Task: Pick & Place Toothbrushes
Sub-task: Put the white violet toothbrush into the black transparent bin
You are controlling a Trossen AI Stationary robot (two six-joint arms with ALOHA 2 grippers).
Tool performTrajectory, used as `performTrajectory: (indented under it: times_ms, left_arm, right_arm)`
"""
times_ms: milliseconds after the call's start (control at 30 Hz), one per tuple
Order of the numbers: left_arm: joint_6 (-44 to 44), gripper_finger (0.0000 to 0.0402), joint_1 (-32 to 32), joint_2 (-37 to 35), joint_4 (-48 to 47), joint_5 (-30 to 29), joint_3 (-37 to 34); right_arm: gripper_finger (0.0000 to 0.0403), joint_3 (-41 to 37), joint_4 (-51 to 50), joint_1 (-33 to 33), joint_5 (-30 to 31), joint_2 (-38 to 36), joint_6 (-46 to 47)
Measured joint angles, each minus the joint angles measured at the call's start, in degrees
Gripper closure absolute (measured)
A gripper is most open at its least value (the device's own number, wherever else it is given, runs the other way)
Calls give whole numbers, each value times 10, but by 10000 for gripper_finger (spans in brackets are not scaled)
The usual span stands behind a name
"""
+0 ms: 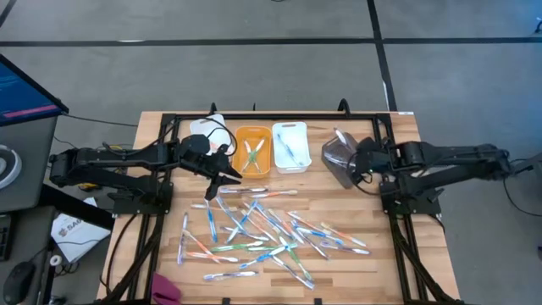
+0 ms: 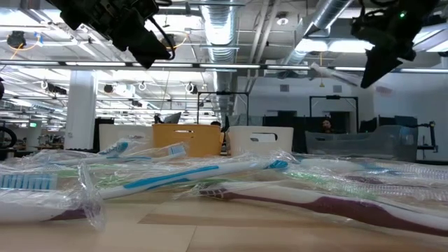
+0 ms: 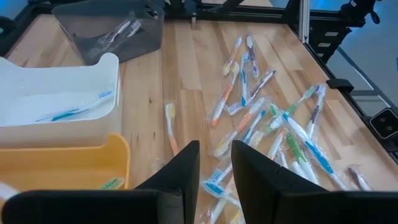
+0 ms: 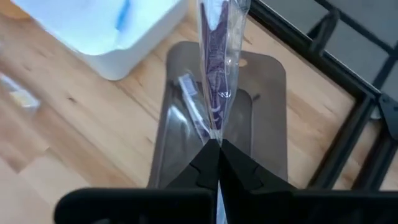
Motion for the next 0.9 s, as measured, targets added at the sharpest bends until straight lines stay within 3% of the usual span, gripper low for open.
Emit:
performTrajectory:
  times_ms: [300, 900]
  left_arm:
    - [1, 314, 0, 0, 1, 0, 0]
    - [-14, 314, 0, 0, -1, 0, 0]
  right_arm:
    - [403, 0, 2, -93, -83, 67, 24]
    - [403, 0, -14, -163, -183, 218, 74]
